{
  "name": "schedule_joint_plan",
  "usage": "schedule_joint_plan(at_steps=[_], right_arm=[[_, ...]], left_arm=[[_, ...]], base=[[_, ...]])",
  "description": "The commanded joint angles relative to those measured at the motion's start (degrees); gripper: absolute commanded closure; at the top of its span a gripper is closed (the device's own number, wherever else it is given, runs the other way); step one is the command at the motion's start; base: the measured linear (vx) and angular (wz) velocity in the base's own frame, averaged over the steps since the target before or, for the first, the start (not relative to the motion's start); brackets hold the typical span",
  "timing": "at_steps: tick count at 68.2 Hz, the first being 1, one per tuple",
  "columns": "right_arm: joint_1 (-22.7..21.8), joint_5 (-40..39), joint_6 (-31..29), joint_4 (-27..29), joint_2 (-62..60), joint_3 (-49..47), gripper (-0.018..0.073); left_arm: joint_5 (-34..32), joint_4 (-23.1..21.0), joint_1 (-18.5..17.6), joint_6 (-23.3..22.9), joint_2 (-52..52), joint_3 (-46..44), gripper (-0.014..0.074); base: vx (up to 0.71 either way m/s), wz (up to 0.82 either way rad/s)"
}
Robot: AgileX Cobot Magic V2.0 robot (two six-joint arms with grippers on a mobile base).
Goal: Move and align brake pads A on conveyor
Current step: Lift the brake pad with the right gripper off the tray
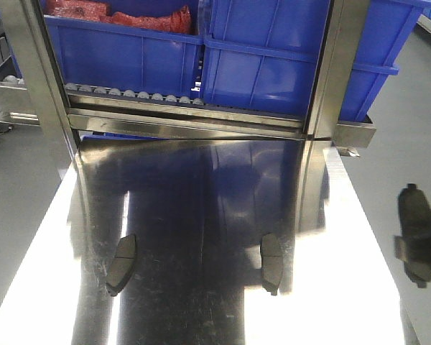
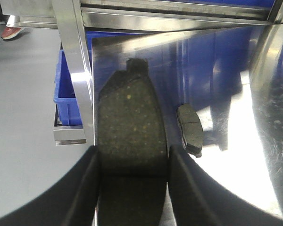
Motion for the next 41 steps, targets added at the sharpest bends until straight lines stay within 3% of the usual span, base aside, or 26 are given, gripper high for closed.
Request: schedule_joint_plan(at_steps=[1,21,41], right_arm=[[-0.4,-4.1,-0.6,-0.2,-6.7,1.3,0.0566],[-0.4,-4.7,-3.0,0.0,-27.6,9.1,0.0566],[-0.4,-5.7,-3.0,2.2,-37.1,12.2,0.0566]], left_arm=[[-5.0,-0.4,-0.2,-0.6,0.4,-1.6,0.0603],[-5.0,-0.4,-0.2,-0.6,0.4,-1.6,0.0603],[-5.0,-0.4,-0.2,-0.6,0.4,-1.6,0.0603]], base=[[0.00,0.00],[0.00,0.00],[0.00,0.00]])
